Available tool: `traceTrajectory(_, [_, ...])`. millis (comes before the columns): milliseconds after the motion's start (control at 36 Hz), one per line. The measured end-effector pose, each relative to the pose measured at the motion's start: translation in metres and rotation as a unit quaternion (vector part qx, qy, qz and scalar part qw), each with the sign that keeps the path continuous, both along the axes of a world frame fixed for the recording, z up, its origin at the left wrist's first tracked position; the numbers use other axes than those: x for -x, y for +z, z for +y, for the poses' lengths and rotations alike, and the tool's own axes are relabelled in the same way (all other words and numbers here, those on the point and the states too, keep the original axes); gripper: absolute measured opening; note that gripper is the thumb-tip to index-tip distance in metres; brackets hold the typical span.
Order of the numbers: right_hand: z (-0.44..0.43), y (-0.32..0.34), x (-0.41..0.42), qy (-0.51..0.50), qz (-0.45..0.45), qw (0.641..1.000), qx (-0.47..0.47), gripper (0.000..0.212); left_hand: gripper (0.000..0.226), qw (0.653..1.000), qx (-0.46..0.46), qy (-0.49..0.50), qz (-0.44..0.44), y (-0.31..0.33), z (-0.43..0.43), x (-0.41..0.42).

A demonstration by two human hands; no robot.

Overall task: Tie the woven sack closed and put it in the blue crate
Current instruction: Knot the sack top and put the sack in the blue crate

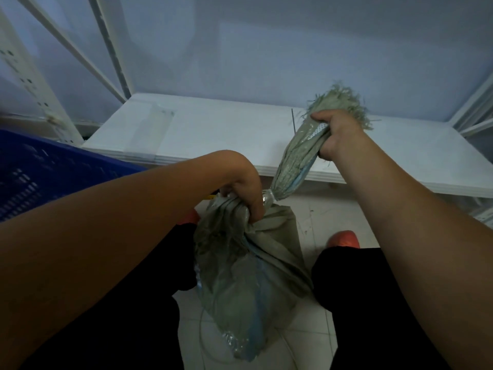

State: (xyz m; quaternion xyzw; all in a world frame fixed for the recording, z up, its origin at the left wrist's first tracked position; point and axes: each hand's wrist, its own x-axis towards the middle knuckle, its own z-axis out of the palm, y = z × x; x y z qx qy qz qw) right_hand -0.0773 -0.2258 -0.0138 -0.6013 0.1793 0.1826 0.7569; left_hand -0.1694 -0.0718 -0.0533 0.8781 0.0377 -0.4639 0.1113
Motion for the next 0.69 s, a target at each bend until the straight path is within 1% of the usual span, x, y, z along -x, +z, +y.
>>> traceTrajectory(56, [-0.004, -0.001, -0.003, -0.004, -0.006, 1.000, 0.005, 0.009, 0.046, 1.000, -0.003, -0.001, 0.014, -0.005, 0.001, -0.002])
traceTrajectory(111, [-0.008, -0.003, -0.005, -0.006, -0.012, 1.000, 0.001, 0.008, 0.051, 1.000, 0.017, 0.003, 0.026, -0.007, 0.002, -0.003])
traceTrajectory(167, [-0.009, -0.006, -0.005, -0.007, -0.015, 1.000, -0.005, 0.007, 0.062, 0.997, 0.048, 0.008, 0.059, -0.003, 0.003, -0.003])
traceTrajectory(222, [-0.005, -0.007, -0.002, -0.002, -0.017, 1.000, -0.014, 0.008, 0.078, 0.992, 0.083, 0.012, 0.099, 0.003, 0.003, -0.001])
traceTrajectory(250, [-0.002, -0.007, 0.000, 0.002, -0.019, 1.000, -0.019, 0.008, 0.081, 0.988, 0.106, 0.020, 0.107, 0.006, 0.001, 0.001])
traceTrajectory(278, [0.002, -0.007, 0.000, 0.006, -0.021, 0.999, -0.028, 0.007, 0.080, 0.984, 0.143, 0.036, 0.096, 0.009, -0.002, 0.004])
traceTrajectory(306, [0.005, -0.005, 0.003, 0.006, -0.022, 0.999, -0.036, 0.008, 0.076, 0.974, 0.204, 0.065, 0.069, 0.009, -0.004, 0.006])
traceTrajectory(333, [0.009, -0.003, 0.004, 0.007, -0.024, 0.999, -0.041, 0.008, 0.071, 0.952, 0.286, 0.103, 0.027, 0.007, -0.008, 0.007])
traceTrajectory(361, [0.012, 0.000, 0.007, 0.006, -0.023, 0.999, -0.042, 0.008, 0.062, 0.915, 0.375, 0.146, -0.025, 0.005, -0.012, 0.008])
traceTrajectory(389, [0.014, 0.003, 0.008, 0.005, -0.023, 0.999, -0.042, 0.011, 0.050, 0.866, 0.457, 0.189, -0.071, 0.003, -0.017, 0.008])
traceTrajectory(417, [0.014, 0.006, 0.009, 0.002, -0.021, 0.998, -0.050, 0.012, 0.038, 0.819, 0.517, 0.225, -0.106, 0.000, -0.021, 0.007])
traceTrajectory(444, [0.014, 0.008, 0.009, -0.001, -0.021, 0.998, -0.056, 0.012, 0.028, 0.787, 0.550, 0.251, -0.124, -0.002, -0.023, 0.006])
traceTrajectory(472, [0.012, 0.010, 0.009, -0.008, -0.024, 0.998, -0.060, 0.013, 0.017, 0.774, 0.561, 0.265, -0.126, -0.002, -0.025, 0.004])
traceTrajectory(500, [0.010, 0.009, 0.005, -0.016, -0.030, 0.998, -0.056, 0.015, 0.009, 0.777, 0.556, 0.274, -0.112, -0.004, -0.024, 0.002])
traceTrajectory(528, [0.006, 0.008, 0.001, -0.031, -0.030, 0.998, -0.045, 0.019, 0.011, 0.793, 0.538, 0.271, -0.088, -0.004, -0.025, 0.002])
traceTrajectory(611, [-0.011, -0.002, -0.018, -0.107, -0.033, 0.994, -0.020, 0.030, 0.027, 0.862, 0.449, 0.232, -0.045, -0.007, -0.019, 0.001])
traceTrajectory(639, [-0.017, -0.007, -0.025, -0.135, -0.028, 0.990, -0.021, 0.032, 0.031, 0.880, 0.418, 0.224, -0.042, -0.006, -0.016, 0.000])
traceTrajectory(694, [-0.044, -0.038, -0.074, -0.188, -0.016, 0.981, -0.035, 0.045, 0.035, 0.907, 0.363, 0.210, -0.032, -0.005, -0.008, -0.001])
